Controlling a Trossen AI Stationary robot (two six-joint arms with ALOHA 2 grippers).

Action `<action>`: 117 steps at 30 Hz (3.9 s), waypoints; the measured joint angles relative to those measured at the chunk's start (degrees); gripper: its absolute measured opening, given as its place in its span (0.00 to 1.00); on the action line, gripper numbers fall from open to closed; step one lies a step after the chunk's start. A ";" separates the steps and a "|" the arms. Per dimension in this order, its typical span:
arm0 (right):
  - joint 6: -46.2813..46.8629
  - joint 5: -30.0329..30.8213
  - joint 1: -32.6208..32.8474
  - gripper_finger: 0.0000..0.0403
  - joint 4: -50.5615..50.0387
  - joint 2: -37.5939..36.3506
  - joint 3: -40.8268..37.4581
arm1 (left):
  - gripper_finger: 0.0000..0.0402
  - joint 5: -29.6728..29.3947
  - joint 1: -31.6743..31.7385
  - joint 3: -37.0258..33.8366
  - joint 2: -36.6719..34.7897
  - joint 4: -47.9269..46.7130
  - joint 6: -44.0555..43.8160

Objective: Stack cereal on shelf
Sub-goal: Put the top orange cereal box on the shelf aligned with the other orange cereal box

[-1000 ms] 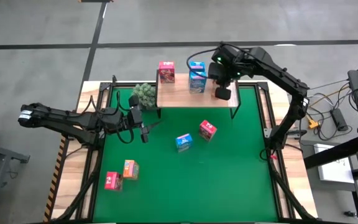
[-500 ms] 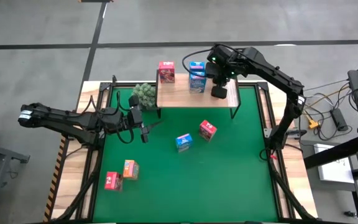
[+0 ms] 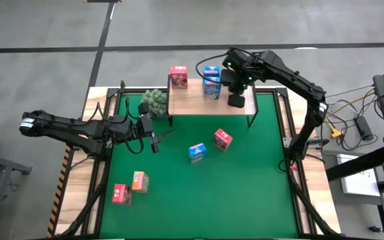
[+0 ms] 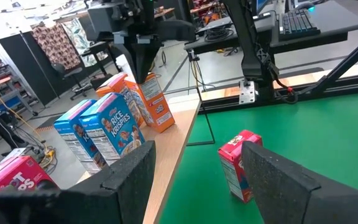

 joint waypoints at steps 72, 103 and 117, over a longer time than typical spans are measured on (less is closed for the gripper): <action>1.45 1.79 -0.64 0.02 -2.44 -1.67 -3.99 | 0.55 0.02 0.00 0.00 0.00 0.02 0.00; -0.39 2.01 -6.10 0.02 8.91 -2.58 -5.42 | 0.55 0.02 0.00 0.00 0.00 -0.12 0.00; -0.39 3.10 -6.10 0.02 8.94 -3.04 -5.84 | 0.55 0.02 0.00 0.00 0.00 -0.35 0.00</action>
